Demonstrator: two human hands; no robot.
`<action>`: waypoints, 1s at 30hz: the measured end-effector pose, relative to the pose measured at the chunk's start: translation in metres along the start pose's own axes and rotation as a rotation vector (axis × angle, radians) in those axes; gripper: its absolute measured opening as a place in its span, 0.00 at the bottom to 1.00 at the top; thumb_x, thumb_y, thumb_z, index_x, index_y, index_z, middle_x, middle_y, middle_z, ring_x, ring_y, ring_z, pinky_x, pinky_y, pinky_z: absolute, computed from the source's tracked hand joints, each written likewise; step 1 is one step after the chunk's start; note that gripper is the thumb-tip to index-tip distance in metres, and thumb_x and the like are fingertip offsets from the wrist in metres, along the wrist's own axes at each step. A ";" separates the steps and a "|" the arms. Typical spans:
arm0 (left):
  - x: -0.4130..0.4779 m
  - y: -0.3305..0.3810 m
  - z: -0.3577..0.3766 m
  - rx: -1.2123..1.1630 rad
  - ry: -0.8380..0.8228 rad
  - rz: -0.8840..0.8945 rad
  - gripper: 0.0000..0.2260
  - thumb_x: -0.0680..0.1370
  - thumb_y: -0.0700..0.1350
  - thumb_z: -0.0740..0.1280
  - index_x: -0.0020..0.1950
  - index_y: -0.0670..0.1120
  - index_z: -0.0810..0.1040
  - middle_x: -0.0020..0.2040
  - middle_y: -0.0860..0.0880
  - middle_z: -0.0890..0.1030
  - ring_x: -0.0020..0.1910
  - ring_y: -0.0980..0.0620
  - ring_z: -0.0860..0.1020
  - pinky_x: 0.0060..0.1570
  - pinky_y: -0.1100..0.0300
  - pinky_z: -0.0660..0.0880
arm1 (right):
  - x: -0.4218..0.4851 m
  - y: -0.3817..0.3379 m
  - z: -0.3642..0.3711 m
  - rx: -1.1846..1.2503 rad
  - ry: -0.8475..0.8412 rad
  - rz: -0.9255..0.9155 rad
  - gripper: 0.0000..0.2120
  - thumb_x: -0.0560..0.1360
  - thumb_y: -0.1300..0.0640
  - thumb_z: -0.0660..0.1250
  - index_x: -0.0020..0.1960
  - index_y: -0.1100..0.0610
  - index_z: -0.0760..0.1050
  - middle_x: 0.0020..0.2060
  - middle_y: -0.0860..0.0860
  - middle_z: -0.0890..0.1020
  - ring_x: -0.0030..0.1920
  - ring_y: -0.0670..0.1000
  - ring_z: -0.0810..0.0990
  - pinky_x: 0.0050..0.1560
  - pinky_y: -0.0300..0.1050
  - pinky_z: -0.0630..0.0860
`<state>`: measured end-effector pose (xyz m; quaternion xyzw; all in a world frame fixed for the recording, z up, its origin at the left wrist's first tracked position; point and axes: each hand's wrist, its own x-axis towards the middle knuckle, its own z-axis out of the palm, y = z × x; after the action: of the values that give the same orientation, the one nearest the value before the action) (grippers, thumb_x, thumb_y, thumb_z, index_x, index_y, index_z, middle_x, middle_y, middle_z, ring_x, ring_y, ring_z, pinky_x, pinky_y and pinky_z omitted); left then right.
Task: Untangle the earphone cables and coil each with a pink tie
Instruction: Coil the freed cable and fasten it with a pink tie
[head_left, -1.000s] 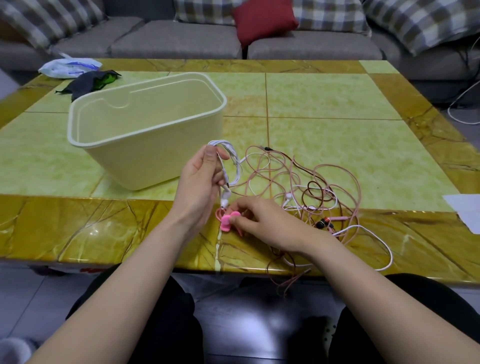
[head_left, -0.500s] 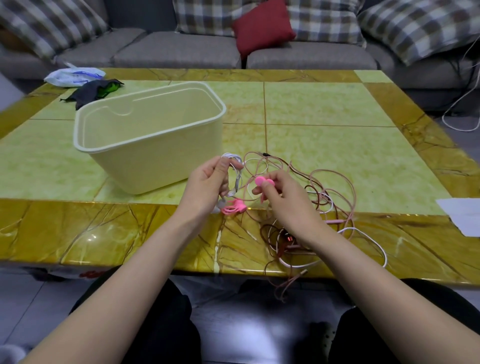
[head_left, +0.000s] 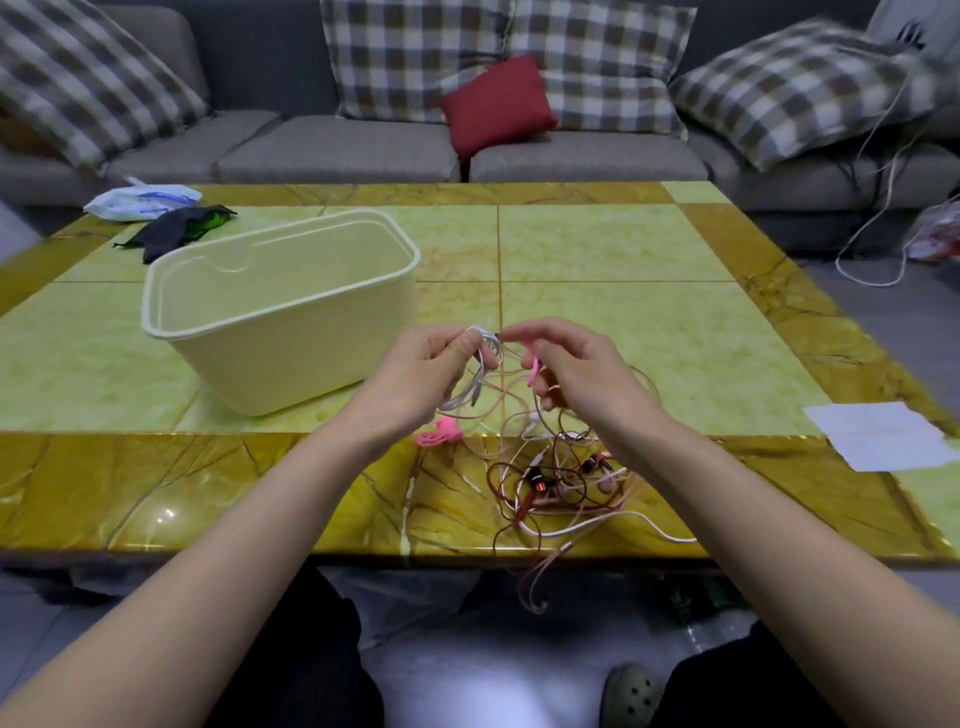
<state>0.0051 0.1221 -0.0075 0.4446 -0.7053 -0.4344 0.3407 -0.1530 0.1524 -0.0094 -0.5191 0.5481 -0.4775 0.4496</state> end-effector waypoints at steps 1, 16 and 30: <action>-0.001 0.002 0.002 0.007 -0.037 0.001 0.16 0.82 0.48 0.57 0.39 0.48 0.78 0.27 0.50 0.61 0.30 0.51 0.60 0.29 0.58 0.56 | -0.003 -0.003 -0.001 0.007 -0.034 0.012 0.14 0.81 0.64 0.54 0.52 0.55 0.78 0.34 0.49 0.72 0.26 0.39 0.70 0.28 0.32 0.70; -0.006 0.037 0.022 0.201 -0.206 0.026 0.10 0.80 0.46 0.60 0.46 0.45 0.80 0.22 0.56 0.68 0.24 0.59 0.65 0.28 0.62 0.62 | -0.024 -0.017 -0.031 -0.514 -0.154 -0.097 0.12 0.75 0.52 0.67 0.39 0.61 0.76 0.28 0.49 0.76 0.24 0.39 0.74 0.27 0.33 0.70; -0.001 0.030 0.047 0.275 -0.216 0.063 0.17 0.73 0.48 0.71 0.59 0.47 0.71 0.44 0.52 0.75 0.31 0.60 0.68 0.27 0.71 0.65 | -0.032 -0.023 -0.056 -0.382 -0.027 0.028 0.11 0.77 0.57 0.63 0.44 0.63 0.80 0.29 0.52 0.79 0.33 0.50 0.76 0.31 0.37 0.72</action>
<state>-0.0456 0.1441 0.0016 0.4154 -0.8041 -0.3684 0.2125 -0.2029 0.1877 0.0209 -0.5937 0.6299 -0.3513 0.3569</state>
